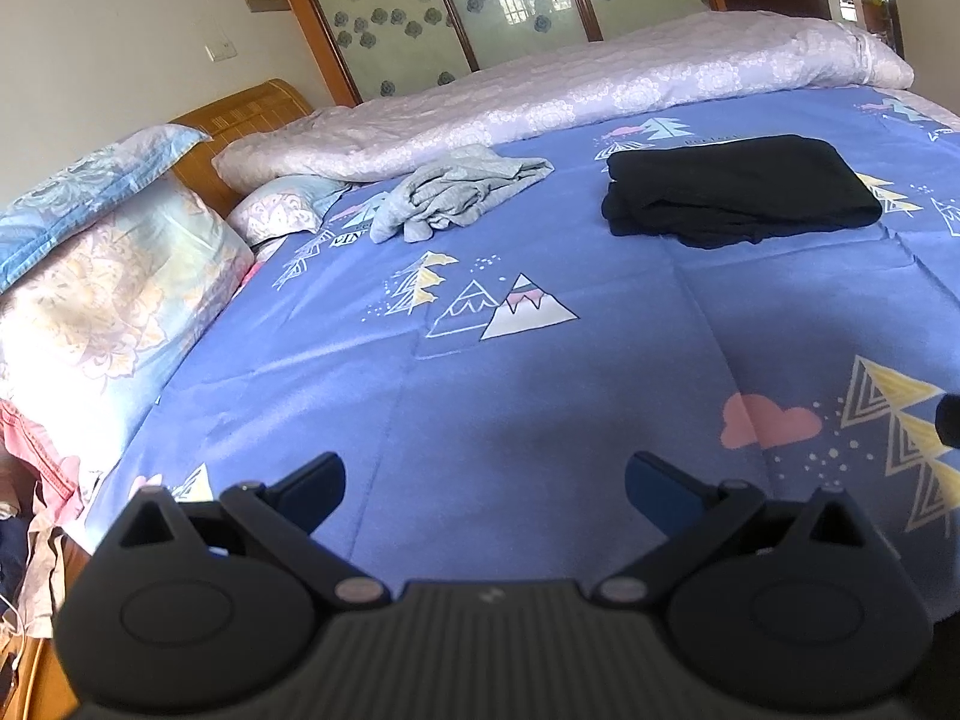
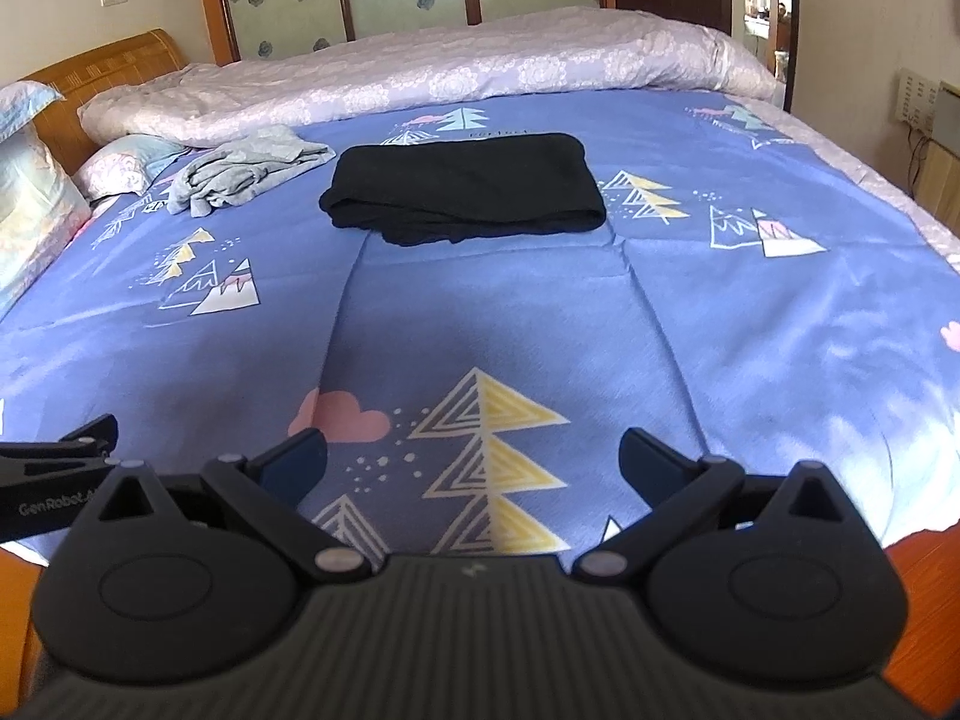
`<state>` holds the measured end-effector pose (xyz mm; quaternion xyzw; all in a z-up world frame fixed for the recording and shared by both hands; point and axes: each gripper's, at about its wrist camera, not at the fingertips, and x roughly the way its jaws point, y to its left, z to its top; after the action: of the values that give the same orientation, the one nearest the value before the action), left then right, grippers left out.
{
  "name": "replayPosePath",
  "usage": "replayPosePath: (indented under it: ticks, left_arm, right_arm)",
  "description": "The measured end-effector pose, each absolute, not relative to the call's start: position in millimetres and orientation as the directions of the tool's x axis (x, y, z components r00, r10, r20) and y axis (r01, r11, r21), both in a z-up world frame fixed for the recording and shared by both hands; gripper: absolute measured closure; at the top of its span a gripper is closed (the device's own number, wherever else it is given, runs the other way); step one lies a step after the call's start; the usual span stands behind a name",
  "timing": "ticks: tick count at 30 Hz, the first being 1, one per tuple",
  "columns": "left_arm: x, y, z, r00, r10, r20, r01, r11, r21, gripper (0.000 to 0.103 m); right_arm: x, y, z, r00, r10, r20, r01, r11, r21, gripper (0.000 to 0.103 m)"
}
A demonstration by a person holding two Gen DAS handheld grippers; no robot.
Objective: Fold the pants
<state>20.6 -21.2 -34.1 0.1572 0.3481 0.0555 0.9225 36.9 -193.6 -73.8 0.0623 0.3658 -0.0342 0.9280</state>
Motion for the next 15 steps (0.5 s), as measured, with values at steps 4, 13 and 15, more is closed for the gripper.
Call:
replayPosePath:
  ticks: [4, 13, 15]
  left_arm:
    - [20.0, -21.4, -33.7, 0.752, 0.209, -0.625, 0.012, 0.944, 0.331, 0.0]
    - [18.2, -22.1, -32.4, 0.762, 0.214, -0.612, 0.011, 0.94, 0.342, 0.0]
    - [18.4, -22.4, -33.4, 0.76, 0.213, -0.615, 0.014, 0.939, 0.343, 0.0]
  right_arm:
    - [36.7, -193.5, -74.0, 0.728, -0.013, -0.685, 0.108, 0.989, 0.097, 0.0]
    - [36.9, -193.6, -74.6, 0.726, -0.009, -0.688, 0.108, 0.989, 0.101, 0.0]
    - [36.7, -193.8, -74.6, 0.725, -0.01, -0.688, 0.107, 0.989, 0.099, 0.0]
